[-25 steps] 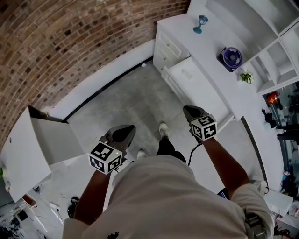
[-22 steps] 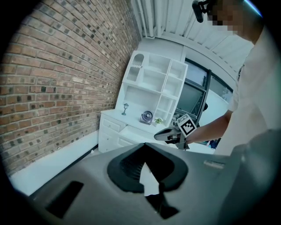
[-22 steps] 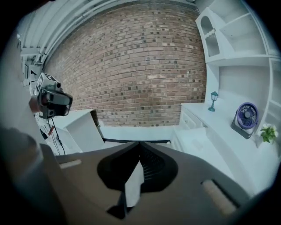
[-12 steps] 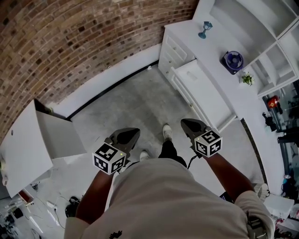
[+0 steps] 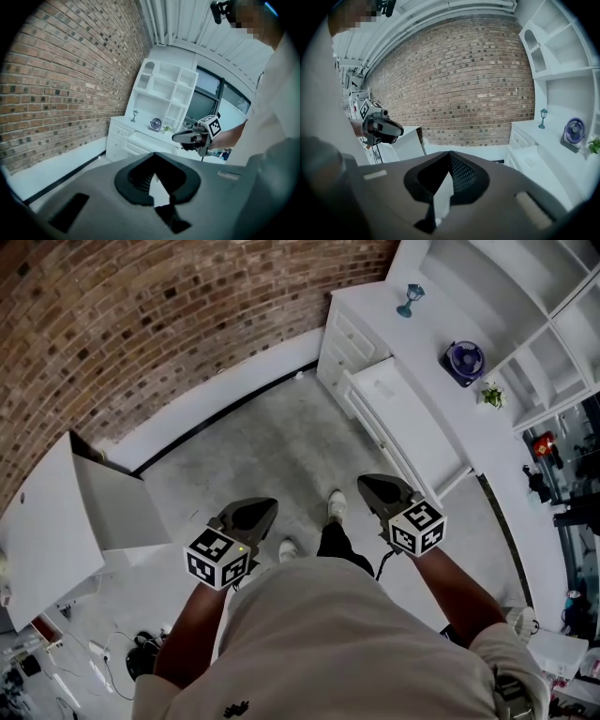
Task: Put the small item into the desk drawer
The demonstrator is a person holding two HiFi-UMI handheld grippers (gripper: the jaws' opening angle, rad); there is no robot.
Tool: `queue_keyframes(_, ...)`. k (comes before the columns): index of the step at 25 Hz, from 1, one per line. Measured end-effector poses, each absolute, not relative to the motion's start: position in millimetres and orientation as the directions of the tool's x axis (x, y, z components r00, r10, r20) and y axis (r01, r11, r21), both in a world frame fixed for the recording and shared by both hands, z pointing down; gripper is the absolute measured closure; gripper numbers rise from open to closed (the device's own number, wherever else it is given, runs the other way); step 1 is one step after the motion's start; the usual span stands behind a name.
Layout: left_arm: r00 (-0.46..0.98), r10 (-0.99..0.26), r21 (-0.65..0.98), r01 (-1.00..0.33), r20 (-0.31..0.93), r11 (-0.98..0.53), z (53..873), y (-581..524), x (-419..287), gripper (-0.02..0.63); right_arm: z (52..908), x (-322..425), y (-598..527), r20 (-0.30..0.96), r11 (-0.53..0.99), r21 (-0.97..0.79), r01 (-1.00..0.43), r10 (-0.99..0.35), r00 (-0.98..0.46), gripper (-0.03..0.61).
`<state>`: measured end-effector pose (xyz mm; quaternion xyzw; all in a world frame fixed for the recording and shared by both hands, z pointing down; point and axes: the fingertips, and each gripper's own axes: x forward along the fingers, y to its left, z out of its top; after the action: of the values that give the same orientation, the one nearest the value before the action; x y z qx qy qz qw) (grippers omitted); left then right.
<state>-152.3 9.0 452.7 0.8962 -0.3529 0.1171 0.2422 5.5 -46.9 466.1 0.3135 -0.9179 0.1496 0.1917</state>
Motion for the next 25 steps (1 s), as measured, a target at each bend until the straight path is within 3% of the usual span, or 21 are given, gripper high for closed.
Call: queue_keyframes(25,0.720,-0.582,0.346,-0.693,0.377,-0.633,454,8,-152,0.609,444,-22,-29,0.408,0.821,-0.139,-0.554,-0.462,-0.787,0.566)
